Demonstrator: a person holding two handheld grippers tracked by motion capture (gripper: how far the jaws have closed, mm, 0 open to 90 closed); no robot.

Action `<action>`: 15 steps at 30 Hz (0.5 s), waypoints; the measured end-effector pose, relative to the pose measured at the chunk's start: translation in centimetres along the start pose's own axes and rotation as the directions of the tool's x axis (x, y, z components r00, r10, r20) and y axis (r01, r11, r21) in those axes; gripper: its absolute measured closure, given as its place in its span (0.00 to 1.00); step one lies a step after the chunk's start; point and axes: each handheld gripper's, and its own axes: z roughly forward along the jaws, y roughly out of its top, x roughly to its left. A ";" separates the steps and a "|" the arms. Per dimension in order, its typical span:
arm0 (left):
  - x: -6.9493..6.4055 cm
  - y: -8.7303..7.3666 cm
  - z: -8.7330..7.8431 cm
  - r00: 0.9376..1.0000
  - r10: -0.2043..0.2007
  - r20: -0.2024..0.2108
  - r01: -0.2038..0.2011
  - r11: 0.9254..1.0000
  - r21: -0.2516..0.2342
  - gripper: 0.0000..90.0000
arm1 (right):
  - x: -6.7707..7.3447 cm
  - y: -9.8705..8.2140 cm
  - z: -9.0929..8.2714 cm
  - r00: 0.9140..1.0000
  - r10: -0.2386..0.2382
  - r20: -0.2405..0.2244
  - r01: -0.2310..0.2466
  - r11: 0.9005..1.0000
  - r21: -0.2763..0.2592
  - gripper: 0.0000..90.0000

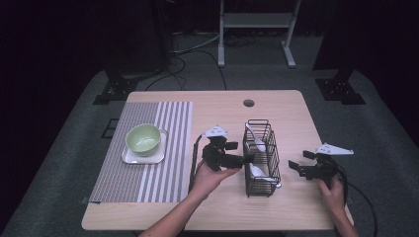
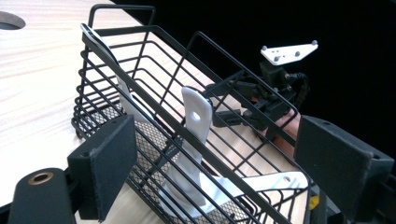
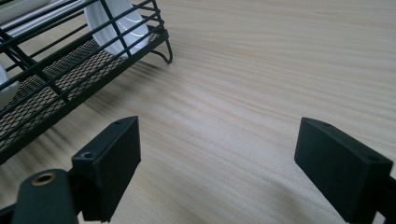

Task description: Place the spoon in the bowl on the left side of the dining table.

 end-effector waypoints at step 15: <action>-0.3 0.5 0.6 0.996 0.049 -0.074 -0.051 0.999 -0.015 0.54 | 0.0 0.0 0.0 1.000 -0.002 -0.005 0.002 1.000 -0.002 0.15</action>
